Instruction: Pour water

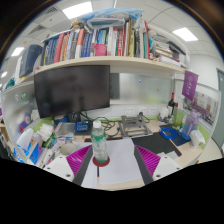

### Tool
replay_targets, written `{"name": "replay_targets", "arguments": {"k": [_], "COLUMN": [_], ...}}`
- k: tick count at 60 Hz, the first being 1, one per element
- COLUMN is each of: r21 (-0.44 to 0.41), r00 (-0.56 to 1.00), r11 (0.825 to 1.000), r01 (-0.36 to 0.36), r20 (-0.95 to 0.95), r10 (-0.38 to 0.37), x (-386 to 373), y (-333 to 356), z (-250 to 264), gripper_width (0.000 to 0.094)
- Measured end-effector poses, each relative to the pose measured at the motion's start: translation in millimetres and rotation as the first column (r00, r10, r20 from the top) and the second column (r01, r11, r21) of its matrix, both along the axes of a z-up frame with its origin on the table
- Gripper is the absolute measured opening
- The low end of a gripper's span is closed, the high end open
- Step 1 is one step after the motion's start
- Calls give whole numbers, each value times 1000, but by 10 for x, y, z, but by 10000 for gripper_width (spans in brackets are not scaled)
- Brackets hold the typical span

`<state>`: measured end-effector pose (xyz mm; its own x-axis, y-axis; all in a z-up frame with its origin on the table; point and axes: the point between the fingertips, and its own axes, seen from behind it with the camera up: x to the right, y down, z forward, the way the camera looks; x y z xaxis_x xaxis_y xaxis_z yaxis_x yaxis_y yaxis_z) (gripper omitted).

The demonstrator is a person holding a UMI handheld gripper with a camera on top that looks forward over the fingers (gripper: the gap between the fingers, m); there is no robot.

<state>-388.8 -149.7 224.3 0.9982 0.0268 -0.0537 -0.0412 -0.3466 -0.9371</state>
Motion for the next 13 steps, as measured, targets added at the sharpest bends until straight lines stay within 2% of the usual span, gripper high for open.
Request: {"name": "replay_targets", "arguments": {"k": [13], "r21": [4], "r00": [1000], "r11": [1000], "r01": [-1], "r20": [3], "r10": [1], "x": [141], "y": [-177], "z": [-26], "gripper_width": [860]}}
